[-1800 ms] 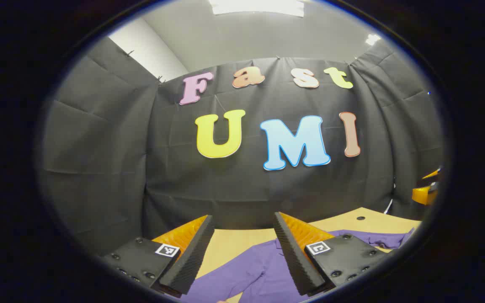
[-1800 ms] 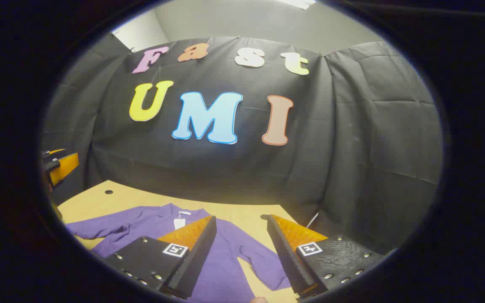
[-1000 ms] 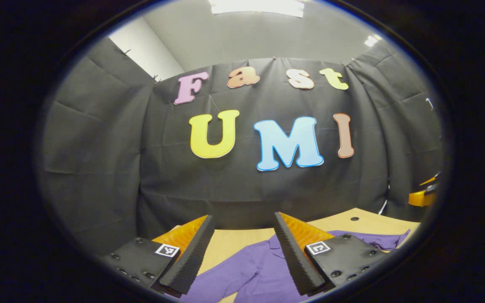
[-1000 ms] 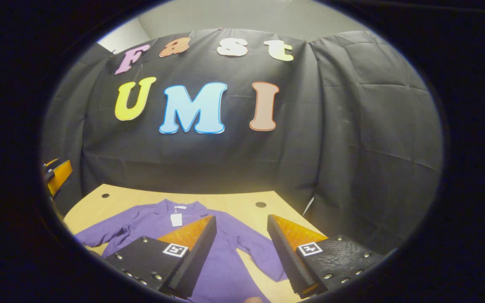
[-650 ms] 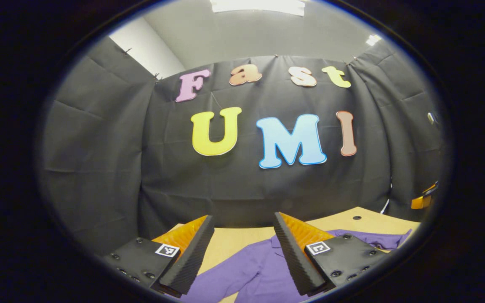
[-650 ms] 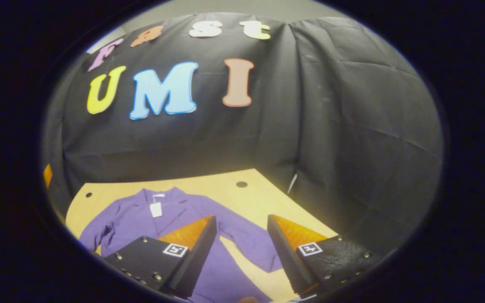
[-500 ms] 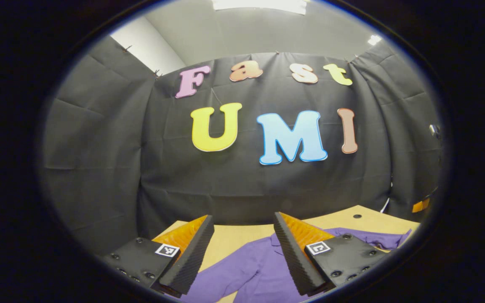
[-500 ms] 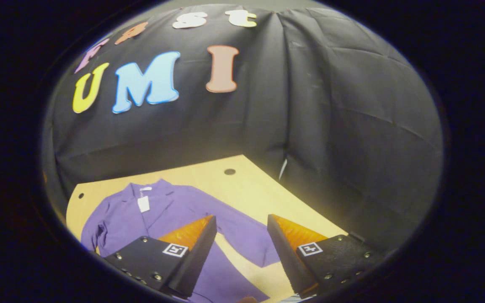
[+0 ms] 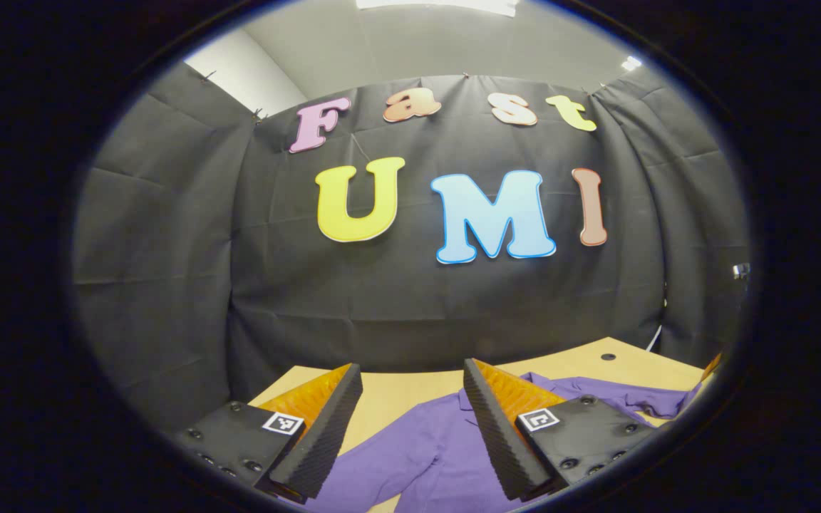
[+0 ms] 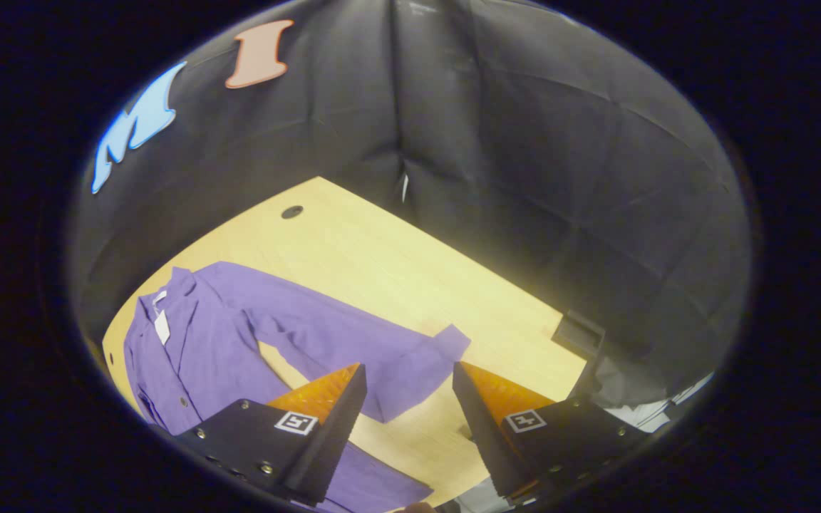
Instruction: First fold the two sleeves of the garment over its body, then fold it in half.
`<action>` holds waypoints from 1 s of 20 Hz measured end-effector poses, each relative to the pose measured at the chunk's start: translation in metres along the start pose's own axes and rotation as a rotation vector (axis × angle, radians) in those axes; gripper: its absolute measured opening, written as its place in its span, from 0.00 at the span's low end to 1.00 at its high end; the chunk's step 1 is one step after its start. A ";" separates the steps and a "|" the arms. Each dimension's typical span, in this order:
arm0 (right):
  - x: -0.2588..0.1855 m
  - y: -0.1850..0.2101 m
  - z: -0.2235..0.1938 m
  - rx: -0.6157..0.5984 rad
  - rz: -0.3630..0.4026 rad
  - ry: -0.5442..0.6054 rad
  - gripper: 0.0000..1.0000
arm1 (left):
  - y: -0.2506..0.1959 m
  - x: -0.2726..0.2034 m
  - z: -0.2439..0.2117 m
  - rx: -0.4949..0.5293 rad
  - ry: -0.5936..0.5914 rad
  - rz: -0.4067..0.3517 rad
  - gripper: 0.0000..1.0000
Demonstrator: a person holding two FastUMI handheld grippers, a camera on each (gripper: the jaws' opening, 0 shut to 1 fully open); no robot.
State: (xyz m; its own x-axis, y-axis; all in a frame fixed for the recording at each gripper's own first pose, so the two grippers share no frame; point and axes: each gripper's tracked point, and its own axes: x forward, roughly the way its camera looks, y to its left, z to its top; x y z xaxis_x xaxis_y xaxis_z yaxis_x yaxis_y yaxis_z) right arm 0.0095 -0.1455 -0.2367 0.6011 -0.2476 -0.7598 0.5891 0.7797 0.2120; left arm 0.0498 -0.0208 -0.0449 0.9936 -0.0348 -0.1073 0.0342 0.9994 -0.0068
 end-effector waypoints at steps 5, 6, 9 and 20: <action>0.036 -0.006 -0.008 0.189 -0.022 0.134 0.82 | -0.007 0.006 -0.010 -0.002 0.023 -0.010 0.94; 0.044 -0.007 -0.009 0.212 -0.030 0.149 0.82 | -0.008 0.009 -0.012 -0.002 0.026 -0.011 0.94; 0.060 -0.010 -0.018 0.254 -0.071 0.220 0.82 | -0.012 0.013 -0.015 -0.001 0.034 -0.016 0.94; 0.080 -0.003 -0.046 0.231 -0.098 0.336 0.82 | -0.009 0.021 -0.026 -0.012 0.047 -0.009 0.94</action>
State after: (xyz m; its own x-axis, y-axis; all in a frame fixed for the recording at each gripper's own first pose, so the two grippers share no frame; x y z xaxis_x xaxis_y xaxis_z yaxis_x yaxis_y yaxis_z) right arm 0.0306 -0.1412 -0.3268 0.3490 -0.0832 -0.9334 0.7636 0.6027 0.2318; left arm 0.0672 -0.0307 -0.0726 0.9872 -0.0440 -0.1536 0.0415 0.9989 -0.0196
